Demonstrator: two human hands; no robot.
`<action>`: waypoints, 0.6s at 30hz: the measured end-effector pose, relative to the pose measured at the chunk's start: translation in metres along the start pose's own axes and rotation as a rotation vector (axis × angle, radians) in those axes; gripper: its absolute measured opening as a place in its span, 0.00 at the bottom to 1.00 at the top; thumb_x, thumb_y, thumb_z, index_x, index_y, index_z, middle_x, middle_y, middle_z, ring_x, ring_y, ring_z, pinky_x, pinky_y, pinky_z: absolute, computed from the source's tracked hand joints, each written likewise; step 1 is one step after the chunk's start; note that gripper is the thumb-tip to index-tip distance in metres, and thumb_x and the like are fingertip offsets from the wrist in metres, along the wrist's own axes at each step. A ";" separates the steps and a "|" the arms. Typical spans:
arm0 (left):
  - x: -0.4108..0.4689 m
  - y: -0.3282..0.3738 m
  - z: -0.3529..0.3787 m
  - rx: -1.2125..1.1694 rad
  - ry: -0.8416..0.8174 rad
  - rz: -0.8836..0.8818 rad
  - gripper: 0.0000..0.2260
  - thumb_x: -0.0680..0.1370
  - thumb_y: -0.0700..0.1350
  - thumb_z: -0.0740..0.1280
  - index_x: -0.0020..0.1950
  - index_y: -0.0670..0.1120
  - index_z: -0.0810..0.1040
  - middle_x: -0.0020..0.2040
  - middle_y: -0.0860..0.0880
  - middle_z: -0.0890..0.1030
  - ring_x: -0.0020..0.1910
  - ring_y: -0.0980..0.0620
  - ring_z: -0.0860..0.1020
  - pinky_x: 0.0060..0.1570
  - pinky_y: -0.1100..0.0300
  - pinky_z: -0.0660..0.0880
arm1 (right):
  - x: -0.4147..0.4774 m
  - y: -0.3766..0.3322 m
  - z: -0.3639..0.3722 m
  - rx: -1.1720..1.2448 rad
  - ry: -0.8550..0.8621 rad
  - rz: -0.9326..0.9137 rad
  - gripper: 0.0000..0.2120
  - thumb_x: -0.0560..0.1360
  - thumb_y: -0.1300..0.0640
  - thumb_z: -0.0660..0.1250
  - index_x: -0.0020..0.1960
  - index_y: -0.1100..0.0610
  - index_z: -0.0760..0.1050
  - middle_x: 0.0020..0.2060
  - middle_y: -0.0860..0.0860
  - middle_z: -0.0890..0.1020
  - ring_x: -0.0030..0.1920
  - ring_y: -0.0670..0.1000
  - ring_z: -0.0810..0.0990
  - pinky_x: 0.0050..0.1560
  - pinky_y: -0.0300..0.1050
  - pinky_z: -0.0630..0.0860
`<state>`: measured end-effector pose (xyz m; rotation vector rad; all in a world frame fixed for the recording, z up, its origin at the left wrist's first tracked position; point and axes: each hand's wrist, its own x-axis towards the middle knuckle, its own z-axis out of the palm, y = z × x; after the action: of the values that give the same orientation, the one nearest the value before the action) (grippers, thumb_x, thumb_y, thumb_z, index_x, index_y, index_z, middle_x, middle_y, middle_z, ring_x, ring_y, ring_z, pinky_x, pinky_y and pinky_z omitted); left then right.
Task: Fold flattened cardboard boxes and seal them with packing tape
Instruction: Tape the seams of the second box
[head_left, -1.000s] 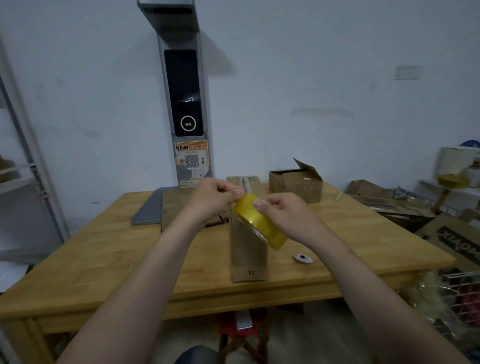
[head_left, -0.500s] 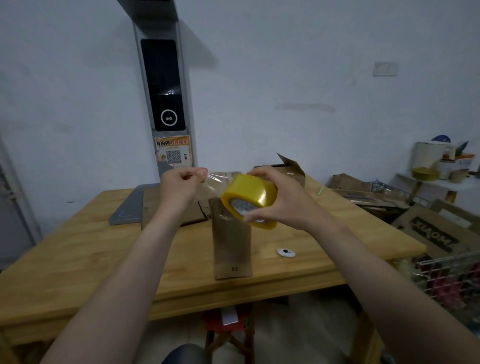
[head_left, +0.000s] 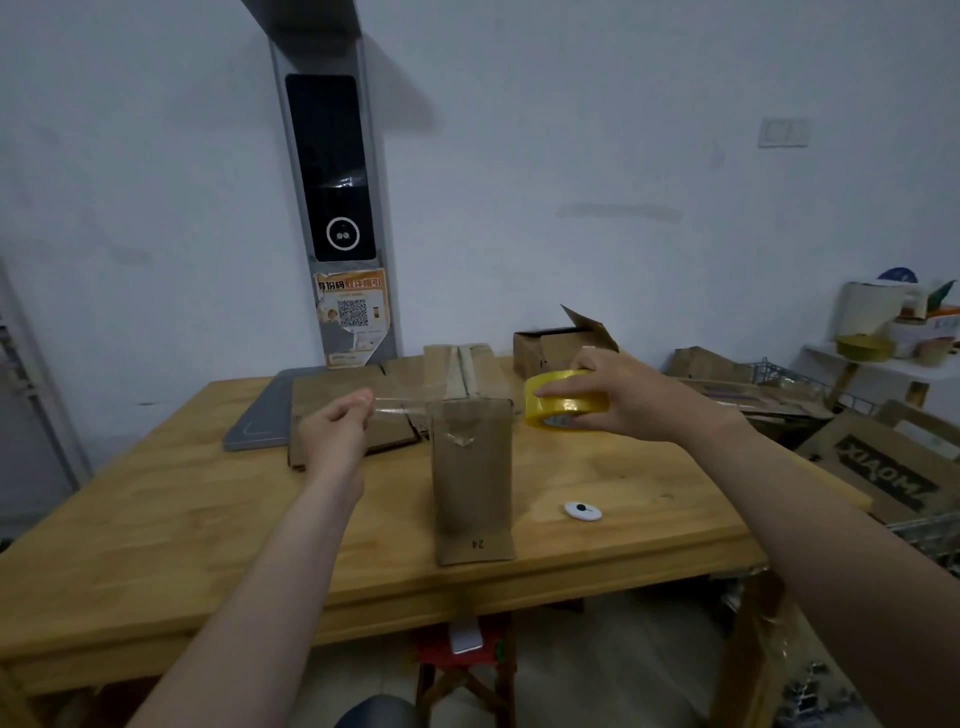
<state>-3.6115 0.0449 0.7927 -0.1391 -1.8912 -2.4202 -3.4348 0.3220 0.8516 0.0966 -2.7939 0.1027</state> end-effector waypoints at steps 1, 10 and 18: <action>0.000 -0.004 0.002 -0.013 0.008 0.001 0.08 0.79 0.44 0.73 0.58 0.45 0.85 0.56 0.46 0.85 0.57 0.52 0.81 0.66 0.47 0.75 | 0.003 0.003 0.002 -0.005 -0.010 0.001 0.23 0.78 0.45 0.69 0.71 0.33 0.70 0.57 0.46 0.70 0.56 0.46 0.68 0.52 0.40 0.65; 0.018 -0.027 0.022 -0.048 0.011 -0.010 0.10 0.80 0.45 0.72 0.60 0.47 0.84 0.55 0.50 0.85 0.57 0.55 0.80 0.63 0.50 0.78 | 0.023 0.036 0.033 -0.013 0.048 -0.001 0.25 0.79 0.49 0.70 0.71 0.31 0.68 0.59 0.47 0.72 0.57 0.42 0.64 0.56 0.44 0.68; 0.051 -0.060 0.037 -0.028 -0.001 -0.062 0.09 0.81 0.48 0.71 0.60 0.52 0.85 0.50 0.53 0.86 0.41 0.56 0.75 0.40 0.60 0.74 | 0.044 0.051 0.068 0.014 0.028 0.001 0.26 0.80 0.49 0.69 0.72 0.30 0.65 0.54 0.45 0.68 0.54 0.44 0.65 0.52 0.43 0.67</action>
<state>-3.6679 0.0957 0.7495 -0.0842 -1.8901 -2.4868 -3.5029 0.3651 0.7998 0.0967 -2.7660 0.1224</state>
